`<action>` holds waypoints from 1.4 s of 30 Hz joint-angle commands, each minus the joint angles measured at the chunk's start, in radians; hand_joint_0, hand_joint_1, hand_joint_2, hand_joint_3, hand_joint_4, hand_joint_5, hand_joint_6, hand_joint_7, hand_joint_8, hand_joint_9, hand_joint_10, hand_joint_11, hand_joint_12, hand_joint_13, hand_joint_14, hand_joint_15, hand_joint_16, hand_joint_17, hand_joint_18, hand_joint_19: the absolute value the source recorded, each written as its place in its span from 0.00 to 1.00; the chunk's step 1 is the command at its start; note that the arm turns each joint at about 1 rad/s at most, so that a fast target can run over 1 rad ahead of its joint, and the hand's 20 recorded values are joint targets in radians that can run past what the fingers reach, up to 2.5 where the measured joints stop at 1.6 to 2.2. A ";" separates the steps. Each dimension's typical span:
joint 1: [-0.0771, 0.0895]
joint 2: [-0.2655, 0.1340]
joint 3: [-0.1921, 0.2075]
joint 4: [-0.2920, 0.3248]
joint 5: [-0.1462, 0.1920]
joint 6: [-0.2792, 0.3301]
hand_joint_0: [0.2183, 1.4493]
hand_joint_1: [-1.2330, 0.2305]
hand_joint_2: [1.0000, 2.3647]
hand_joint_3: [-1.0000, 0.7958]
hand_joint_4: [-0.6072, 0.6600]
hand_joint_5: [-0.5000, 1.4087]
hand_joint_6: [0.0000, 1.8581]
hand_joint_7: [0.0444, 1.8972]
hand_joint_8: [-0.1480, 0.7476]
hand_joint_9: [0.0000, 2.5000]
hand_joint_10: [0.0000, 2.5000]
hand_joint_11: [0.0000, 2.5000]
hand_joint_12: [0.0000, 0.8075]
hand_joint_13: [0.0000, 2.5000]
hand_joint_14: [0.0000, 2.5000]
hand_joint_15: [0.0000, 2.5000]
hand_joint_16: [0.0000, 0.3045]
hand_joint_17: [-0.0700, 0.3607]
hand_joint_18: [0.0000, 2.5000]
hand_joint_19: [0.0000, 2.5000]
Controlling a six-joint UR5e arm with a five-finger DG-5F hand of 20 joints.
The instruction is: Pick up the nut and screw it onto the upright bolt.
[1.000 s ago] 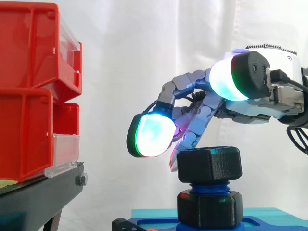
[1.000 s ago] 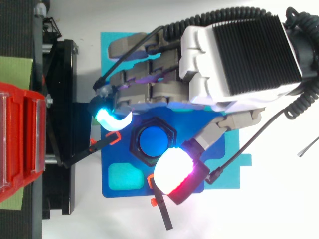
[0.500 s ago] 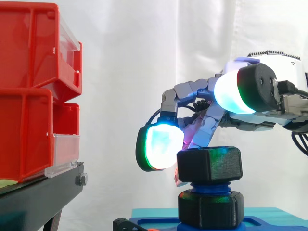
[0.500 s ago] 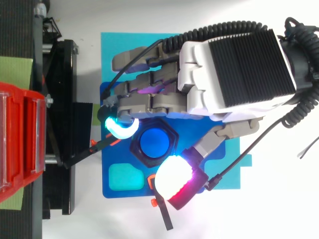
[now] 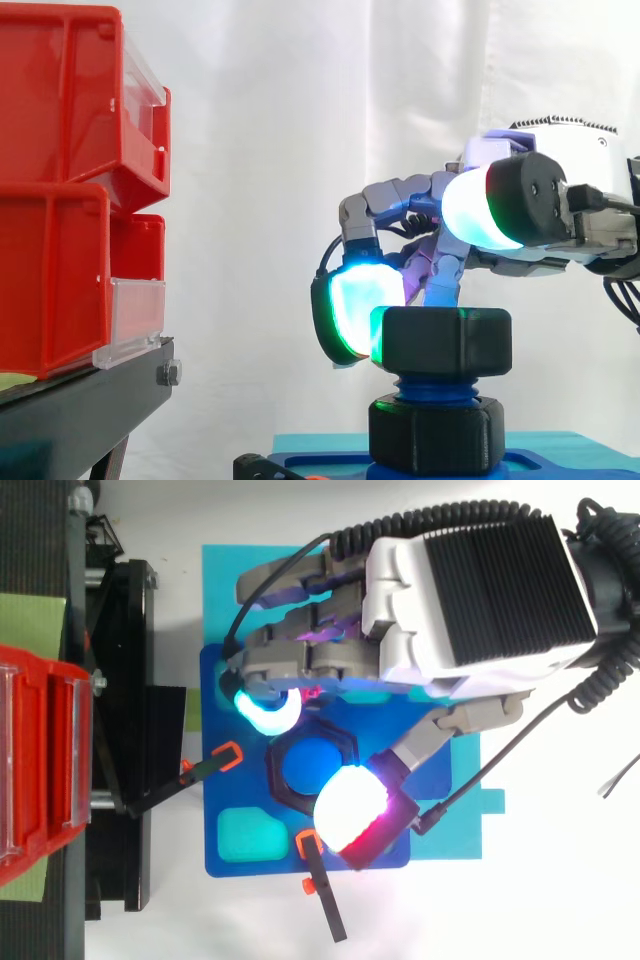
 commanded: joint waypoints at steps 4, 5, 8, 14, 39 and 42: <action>-0.015 -0.001 0.001 0.006 -0.003 0.000 0.27 0.67 0.00 0.28 0.57 0.29 0.34 0.62 0.47 0.57 0.00 0.03 0.20 0.38 0.00 0.00 0.03 0.22 0.24 0.00; -0.017 0.001 0.001 0.006 -0.003 0.000 0.27 0.67 0.00 0.28 0.57 0.29 0.35 0.61 0.47 0.58 0.00 0.02 0.20 0.38 0.00 0.00 0.03 0.21 0.24 0.00; -0.024 0.001 0.000 0.012 -0.006 0.000 0.27 0.66 0.00 0.28 0.57 0.29 0.35 0.60 0.46 0.59 0.00 0.03 0.19 0.39 0.00 0.00 0.03 0.21 0.26 0.00; -0.034 0.001 0.001 0.017 -0.012 0.000 0.27 0.66 0.00 0.28 0.56 0.29 0.36 0.58 0.47 0.61 0.00 0.04 0.18 0.41 0.00 0.00 0.03 0.20 0.27 0.00; -0.005 -0.001 0.001 0.113 -0.024 -0.003 0.20 0.82 0.00 0.28 0.63 0.18 0.27 0.28 0.41 0.30 0.00 0.00 0.35 0.13 0.00 0.00 0.11 0.34 0.00 0.00; 0.002 -0.001 0.001 0.112 -0.020 -0.003 0.19 0.86 0.00 0.28 0.61 0.16 0.27 0.27 0.40 0.21 0.00 0.00 0.41 0.05 0.00 0.00 0.13 0.38 0.00 0.00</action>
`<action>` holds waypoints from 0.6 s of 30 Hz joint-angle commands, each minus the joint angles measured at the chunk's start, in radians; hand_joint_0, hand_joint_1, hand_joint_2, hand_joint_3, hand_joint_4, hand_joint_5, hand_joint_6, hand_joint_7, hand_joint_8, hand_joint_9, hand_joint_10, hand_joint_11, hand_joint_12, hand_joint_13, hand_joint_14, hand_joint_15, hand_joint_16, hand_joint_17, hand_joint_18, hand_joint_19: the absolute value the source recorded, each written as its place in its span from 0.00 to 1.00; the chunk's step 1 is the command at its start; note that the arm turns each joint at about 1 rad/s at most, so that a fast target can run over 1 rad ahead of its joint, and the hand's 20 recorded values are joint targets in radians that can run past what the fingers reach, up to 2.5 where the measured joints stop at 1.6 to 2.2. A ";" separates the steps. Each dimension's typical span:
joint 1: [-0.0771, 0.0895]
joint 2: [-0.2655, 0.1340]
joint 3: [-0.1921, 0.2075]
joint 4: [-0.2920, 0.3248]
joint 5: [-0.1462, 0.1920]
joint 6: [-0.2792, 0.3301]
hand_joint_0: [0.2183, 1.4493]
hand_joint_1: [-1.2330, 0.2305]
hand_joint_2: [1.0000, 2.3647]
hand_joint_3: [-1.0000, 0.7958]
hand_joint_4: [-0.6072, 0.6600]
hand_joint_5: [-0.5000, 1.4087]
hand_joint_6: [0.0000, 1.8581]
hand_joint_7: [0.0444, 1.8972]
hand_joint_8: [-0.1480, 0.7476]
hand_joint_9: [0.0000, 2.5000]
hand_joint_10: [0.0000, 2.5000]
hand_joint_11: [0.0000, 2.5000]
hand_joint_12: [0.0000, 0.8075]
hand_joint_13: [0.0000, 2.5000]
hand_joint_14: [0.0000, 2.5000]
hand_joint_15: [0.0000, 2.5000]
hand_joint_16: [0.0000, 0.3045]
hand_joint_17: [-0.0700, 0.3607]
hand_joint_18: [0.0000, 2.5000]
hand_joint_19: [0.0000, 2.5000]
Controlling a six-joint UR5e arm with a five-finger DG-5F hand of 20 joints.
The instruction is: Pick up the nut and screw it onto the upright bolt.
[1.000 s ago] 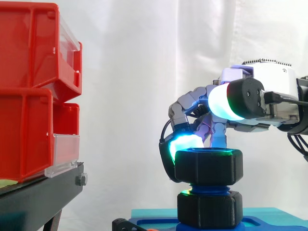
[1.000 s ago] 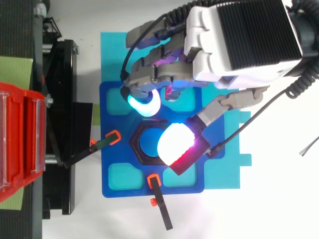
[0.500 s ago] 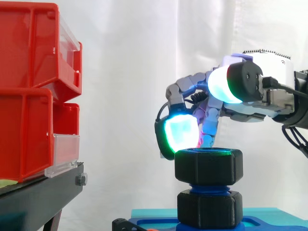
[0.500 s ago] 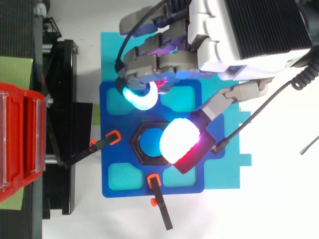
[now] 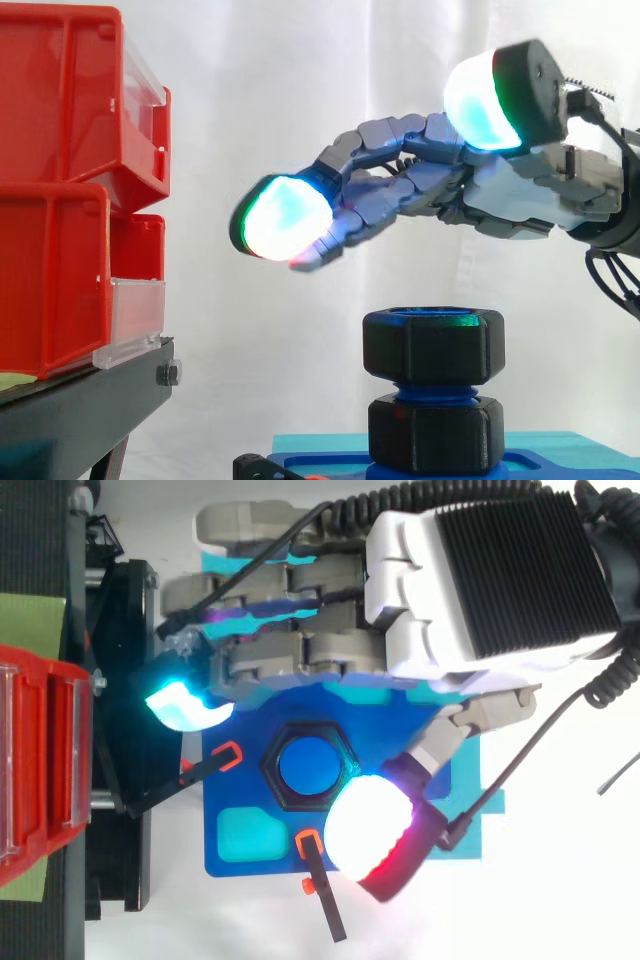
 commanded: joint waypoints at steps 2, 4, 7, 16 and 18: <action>0.008 0.000 0.000 -0.003 0.008 0.000 0.18 0.87 0.00 0.28 0.61 0.16 0.27 0.26 0.39 0.16 0.00 0.00 0.42 0.01 0.00 0.00 0.14 0.39 0.00 0.00; 0.013 0.000 0.000 -0.012 0.019 -0.006 0.18 0.89 0.00 0.28 0.61 0.15 0.27 0.26 0.39 0.12 0.00 0.00 0.43 0.00 0.00 0.00 0.15 0.40 0.00 0.00; 0.016 0.000 -0.002 -0.035 0.025 -0.013 0.18 0.88 0.00 0.28 0.62 0.15 0.27 0.25 0.37 0.10 0.00 0.00 0.43 0.00 0.00 0.00 0.15 0.40 0.00 0.00; 0.018 0.000 -0.014 -0.073 0.036 -0.031 0.18 0.76 0.00 0.28 0.63 0.14 0.27 0.25 0.40 0.06 0.00 0.00 0.36 0.09 0.00 0.00 0.11 0.34 0.00 0.00; 0.018 0.000 -0.021 -0.070 0.036 -0.032 0.19 0.72 0.00 0.28 0.65 0.14 0.27 0.26 0.41 0.08 0.00 0.00 0.32 0.12 0.00 0.00 0.09 0.31 0.00 0.00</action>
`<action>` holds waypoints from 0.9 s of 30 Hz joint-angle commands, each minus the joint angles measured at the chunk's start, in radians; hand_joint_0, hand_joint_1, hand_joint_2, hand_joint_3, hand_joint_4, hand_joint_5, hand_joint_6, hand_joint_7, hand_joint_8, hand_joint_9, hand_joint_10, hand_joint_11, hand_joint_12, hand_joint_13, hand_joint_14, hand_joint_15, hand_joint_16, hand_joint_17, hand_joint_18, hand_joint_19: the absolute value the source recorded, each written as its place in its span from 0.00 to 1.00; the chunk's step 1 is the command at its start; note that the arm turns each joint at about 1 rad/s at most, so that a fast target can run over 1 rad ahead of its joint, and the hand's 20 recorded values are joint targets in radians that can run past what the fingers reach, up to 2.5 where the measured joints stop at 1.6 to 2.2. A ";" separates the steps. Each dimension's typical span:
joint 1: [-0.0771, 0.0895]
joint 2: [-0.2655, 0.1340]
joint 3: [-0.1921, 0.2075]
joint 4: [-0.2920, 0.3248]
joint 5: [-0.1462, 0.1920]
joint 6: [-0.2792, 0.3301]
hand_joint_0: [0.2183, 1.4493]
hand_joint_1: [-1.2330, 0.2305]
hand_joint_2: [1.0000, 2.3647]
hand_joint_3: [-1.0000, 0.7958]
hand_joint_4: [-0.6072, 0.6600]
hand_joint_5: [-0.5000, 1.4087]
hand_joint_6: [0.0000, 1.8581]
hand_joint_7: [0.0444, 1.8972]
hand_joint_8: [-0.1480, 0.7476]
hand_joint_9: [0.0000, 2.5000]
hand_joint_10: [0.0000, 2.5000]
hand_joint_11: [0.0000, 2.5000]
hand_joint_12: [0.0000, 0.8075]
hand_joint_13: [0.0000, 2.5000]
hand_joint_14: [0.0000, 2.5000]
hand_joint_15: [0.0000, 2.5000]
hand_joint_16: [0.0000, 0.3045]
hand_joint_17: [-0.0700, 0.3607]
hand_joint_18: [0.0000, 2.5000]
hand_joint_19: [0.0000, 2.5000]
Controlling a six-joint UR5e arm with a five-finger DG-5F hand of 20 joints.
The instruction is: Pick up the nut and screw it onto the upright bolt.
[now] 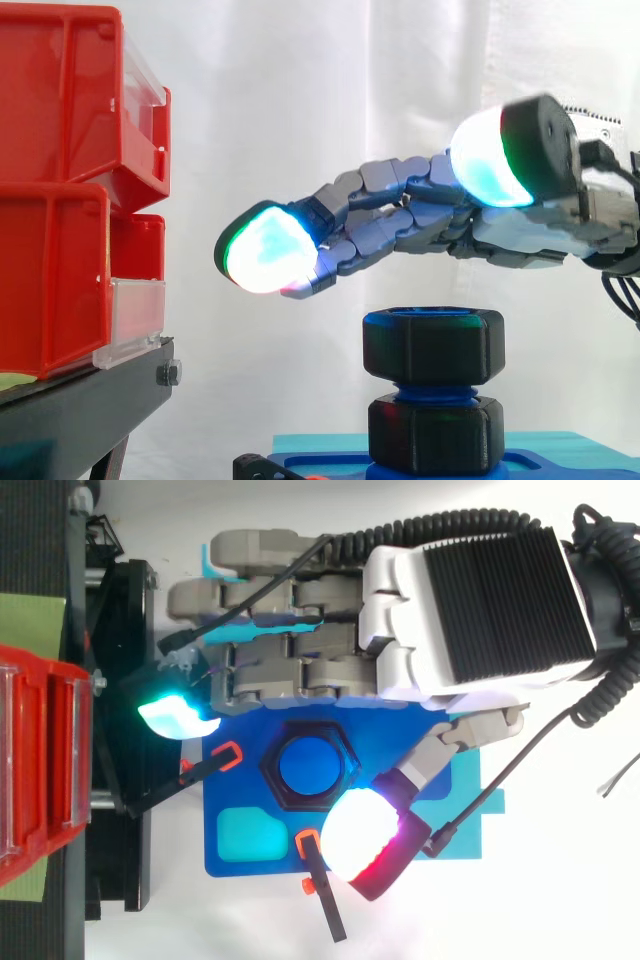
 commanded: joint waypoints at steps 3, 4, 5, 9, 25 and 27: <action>0.000 -0.001 -0.015 0.006 0.001 -0.002 0.21 0.67 0.00 0.28 0.67 0.14 0.27 0.28 0.43 0.11 0.00 0.00 0.28 0.14 0.00 0.00 0.07 0.28 0.02 0.00; 0.000 -0.001 -0.016 0.004 0.001 -0.001 0.21 0.66 0.00 0.28 0.68 0.15 0.27 0.29 0.43 0.11 0.00 0.00 0.27 0.15 0.00 0.00 0.07 0.27 0.02 0.00; 0.000 -0.001 -0.016 0.003 0.001 -0.002 0.21 0.66 0.00 0.28 0.69 0.15 0.27 0.29 0.44 0.12 0.00 0.00 0.26 0.16 0.00 0.00 0.06 0.26 0.03 0.00; 0.000 -0.001 -0.016 0.003 0.001 -0.001 0.22 0.67 0.00 0.28 0.72 0.16 0.27 0.33 0.45 0.15 0.00 0.00 0.25 0.17 0.00 0.00 0.06 0.25 0.04 0.00; 0.009 -0.001 -0.015 -0.025 0.002 -0.002 0.23 0.71 0.00 0.28 0.73 0.21 0.27 0.51 0.46 0.20 0.00 0.00 0.24 0.18 0.00 0.00 0.05 0.25 0.04 0.00; 0.009 -0.001 -0.016 -0.026 0.002 -0.002 0.23 0.71 0.00 0.28 0.73 0.21 0.27 0.52 0.46 0.21 0.00 0.00 0.24 0.19 0.00 0.00 0.05 0.25 0.04 0.00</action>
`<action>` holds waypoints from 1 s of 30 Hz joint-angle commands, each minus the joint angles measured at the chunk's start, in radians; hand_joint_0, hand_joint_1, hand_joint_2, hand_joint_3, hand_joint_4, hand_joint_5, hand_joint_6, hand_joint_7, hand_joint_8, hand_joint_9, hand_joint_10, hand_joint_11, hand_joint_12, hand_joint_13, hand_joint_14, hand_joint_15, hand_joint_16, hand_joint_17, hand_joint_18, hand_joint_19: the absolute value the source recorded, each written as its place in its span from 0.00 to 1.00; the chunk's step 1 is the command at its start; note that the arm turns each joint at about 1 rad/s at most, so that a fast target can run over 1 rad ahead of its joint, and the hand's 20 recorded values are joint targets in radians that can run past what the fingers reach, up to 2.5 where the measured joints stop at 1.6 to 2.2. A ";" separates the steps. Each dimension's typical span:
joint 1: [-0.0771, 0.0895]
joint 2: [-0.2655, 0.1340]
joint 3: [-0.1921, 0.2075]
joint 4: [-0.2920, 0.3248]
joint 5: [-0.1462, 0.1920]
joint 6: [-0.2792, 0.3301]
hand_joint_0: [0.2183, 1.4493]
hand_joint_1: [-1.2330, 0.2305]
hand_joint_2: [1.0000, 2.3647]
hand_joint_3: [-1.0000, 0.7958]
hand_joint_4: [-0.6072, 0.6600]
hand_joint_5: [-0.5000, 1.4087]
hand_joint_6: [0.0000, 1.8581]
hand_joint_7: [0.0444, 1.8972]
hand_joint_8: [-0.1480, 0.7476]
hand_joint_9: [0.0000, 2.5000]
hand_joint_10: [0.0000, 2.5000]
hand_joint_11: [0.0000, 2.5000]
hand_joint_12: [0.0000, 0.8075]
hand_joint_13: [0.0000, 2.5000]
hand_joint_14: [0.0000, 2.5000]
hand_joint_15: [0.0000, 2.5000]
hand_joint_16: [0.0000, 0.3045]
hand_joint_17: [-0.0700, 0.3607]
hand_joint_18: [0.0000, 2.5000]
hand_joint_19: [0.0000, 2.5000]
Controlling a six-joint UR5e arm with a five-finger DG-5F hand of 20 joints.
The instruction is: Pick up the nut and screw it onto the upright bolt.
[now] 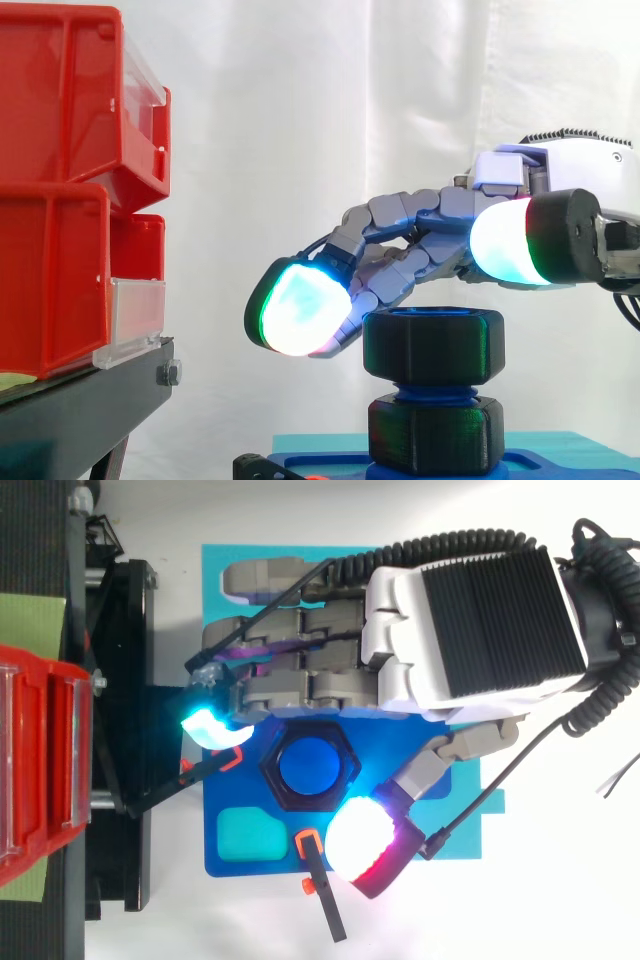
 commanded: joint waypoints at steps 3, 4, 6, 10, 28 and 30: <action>0.003 0.001 0.000 -0.007 0.000 0.000 0.23 0.71 0.00 0.28 0.72 0.22 0.27 0.55 0.46 0.21 0.00 0.00 0.24 0.19 0.00 0.00 0.05 0.24 0.05 0.00; 0.002 0.000 0.001 -0.005 0.000 0.000 0.23 0.71 0.00 0.28 0.72 0.22 0.27 0.57 0.46 0.22 0.00 0.00 0.24 0.19 0.00 0.00 0.05 0.24 0.05 0.00; 0.003 0.000 0.000 -0.007 0.000 0.000 0.23 0.71 0.00 0.28 0.71 0.22 0.27 0.58 0.46 0.22 0.00 0.00 0.24 0.19 0.00 0.00 0.05 0.24 0.05 0.00; 0.003 0.000 0.000 -0.007 0.000 0.000 0.23 0.72 0.00 0.28 0.68 0.23 0.27 0.63 0.46 0.23 0.00 0.00 0.24 0.20 0.00 0.00 0.05 0.24 0.05 0.00; -0.012 0.001 0.000 -0.011 0.005 0.002 0.25 0.70 0.00 0.28 0.65 0.26 0.28 0.74 0.46 0.33 0.00 0.00 0.21 0.25 0.00 0.00 0.03 0.21 0.10 0.00; -0.018 0.001 0.000 -0.011 0.005 0.002 0.25 0.69 0.00 0.28 0.65 0.26 0.29 0.70 0.46 0.35 0.00 0.00 0.20 0.26 0.00 0.00 0.03 0.21 0.11 0.00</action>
